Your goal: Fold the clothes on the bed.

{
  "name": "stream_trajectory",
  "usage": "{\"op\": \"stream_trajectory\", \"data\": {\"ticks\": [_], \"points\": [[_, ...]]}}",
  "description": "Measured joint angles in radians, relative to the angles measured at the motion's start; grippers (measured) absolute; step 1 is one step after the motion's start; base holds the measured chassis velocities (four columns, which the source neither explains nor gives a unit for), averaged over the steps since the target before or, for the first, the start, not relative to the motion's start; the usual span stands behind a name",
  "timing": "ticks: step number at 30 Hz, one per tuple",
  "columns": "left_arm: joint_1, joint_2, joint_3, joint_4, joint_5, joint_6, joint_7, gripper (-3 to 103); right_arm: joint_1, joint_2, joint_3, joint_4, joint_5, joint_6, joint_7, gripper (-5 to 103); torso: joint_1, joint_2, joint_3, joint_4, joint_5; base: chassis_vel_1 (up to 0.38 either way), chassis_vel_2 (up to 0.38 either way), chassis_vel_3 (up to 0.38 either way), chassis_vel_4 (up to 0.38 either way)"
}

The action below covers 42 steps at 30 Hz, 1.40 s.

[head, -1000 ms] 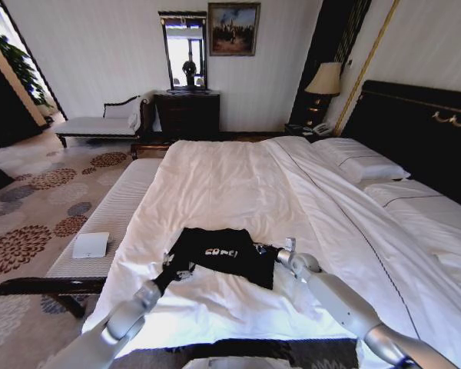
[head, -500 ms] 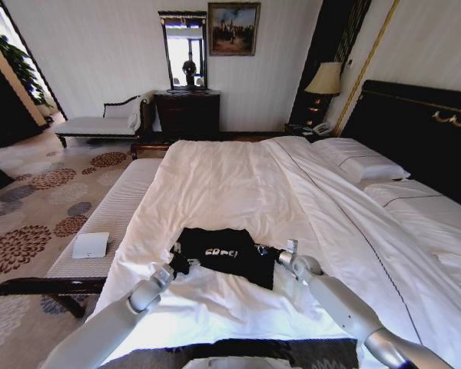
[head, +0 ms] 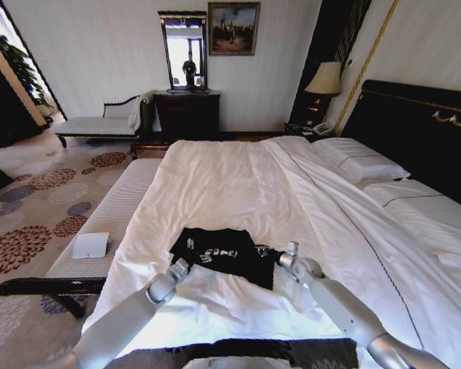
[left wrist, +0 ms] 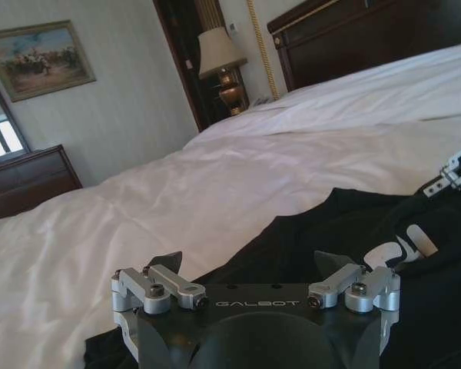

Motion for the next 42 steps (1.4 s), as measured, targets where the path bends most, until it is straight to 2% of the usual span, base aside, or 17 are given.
{"op": "stream_trajectory", "data": {"ticks": [4, 8, 15, 22, 23, 24, 25, 27, 30, 33, 34, 36, 40, 42], "points": [[0.008, 0.008, -0.009, 0.002, 0.019, -0.004, 0.0, 97, 0.0, 0.002, -0.001, -0.002, -0.002, 0.0, 0.0, 0, 0.0, 0.0, 0.0, 0.0, 0.0, 0.0, 0.0, 0.0, 0.0], [-0.009, -0.013, -0.004, 0.038, 0.045, -0.013, 0.0, 97, 0.004, 0.003, -0.005, -0.003, -0.003, 0.001, 0.0, 0, 0.0, 0.0, 0.0, 0.0, -0.0002, 0.0, 0.0, 0.0, 0.0], [-0.084, -0.042, 0.073, 0.104, 0.063, -0.017, 0.0, 96, 0.01, 0.004, -0.011, 0.006, -0.003, 0.0, 0.003, 0, 0.0, 0.0, 0.0, -0.0003, -0.0001, 0.0, 0.0, 0.0, 0.0], [-0.098, -0.058, 0.077, 0.156, 0.085, -0.029, 0.004, 91, 0.005, 0.003, -0.007, 0.014, -0.003, -0.001, 0.004, 0, 0.0, 0.0, 0.0, -0.0002, 0.0, 0.0, 0.0, 0.0, 0.0], [-0.102, -0.061, 0.075, 0.166, 0.088, -0.03, 0.005, 85, 0.004, 0.003, -0.006, 0.015, -0.003, -0.001, 0.004, 0, 0.0, 0.0, 0.0, -0.0002, 0.0, 0.0, 0.0, 0.0, 0.0], [-0.103, -0.063, 0.074, 0.17, 0.089, -0.03, 0.005, 85, 0.004, 0.003, -0.006, 0.015, -0.003, -0.001, 0.004, 0, 0.0, 0.0, 0.0, -0.0001, 0.0, 0.0, 0.0, 0.0, 0.0], [-0.112, -0.073, 0.072, 0.19, 0.092, -0.032, 0.005, 75, 0.004, 0.003, -0.006, 0.015, -0.003, -0.001, 0.005, 0, 0.0, 0.0, 0.0, -0.0001, -0.0001, 0.0, 0.0, 0.0, 0.0], [-0.115, -0.076, 0.071, 0.197, 0.092, -0.032, 0.005, 75, 0.004, 0.003, -0.006, 0.015, -0.003, -0.001, 0.005, 0, 0.0, 0.0, 0.0, -0.0002, -0.0001, 0.0, 0.0, 0.0, 0.0], [-0.13, -0.092, 0.07, 0.23, 0.092, -0.033, 0.005, 58, 0.004, 0.004, -0.006, 0.016, -0.003, -0.001, 0.006, 0, 0.0, 0.0, 0.0, -0.0002, -0.0001, 0.0, 0.0, 0.0, 0.0], [-0.133, -0.097, 0.068, 0.237, 0.092, -0.033, 0.005, 53, 0.003, 0.005, -0.006, 0.016, -0.003, -0.001, 0.006, 0, 0.0, 0.0, 0.0, -0.0002, 0.0, 0.0, 0.0, 0.0, 0.0], [-0.133, -0.099, 0.067, 0.241, 0.092, -0.034, 0.005, 42, 0.002, 0.005, -0.006, 0.017, -0.003, -0.001, 0.006, 0, 0.0, 0.0, 0.0, -0.0002, -0.0001, 0.0, 0.0, 0.0, 0.0], [-0.133, -0.099, 0.067, 0.244, 0.092, -0.035, 0.005, 42, 0.001, 0.005, -0.006, 0.017, -0.004, -0.001, 0.006, 0, 0.0, 0.0, 0.0, -0.0002, -0.0001, 0.0, 0.0, 0.0, 0.0], [-0.125, -0.098, 0.065, 0.246, 0.095, -0.04, 0.005, 20, 0.0, 0.005, -0.005, 0.017, -0.005, -0.001, 0.006, 0, 0.0, 0.0, 0.0, -0.0002, -0.0002, 0.0, 0.0, 0.0, 0.0], [-0.123, -0.097, 0.065, 0.246, 0.095, -0.04, 0.005, 20, 0.0, 0.005, -0.005, 0.017, -0.006, -0.001, 0.006, 0, 0.0, 0.0, 0.0, -0.0001, -0.0001, 0.0, 0.0, 0.0, 0.0]]}}
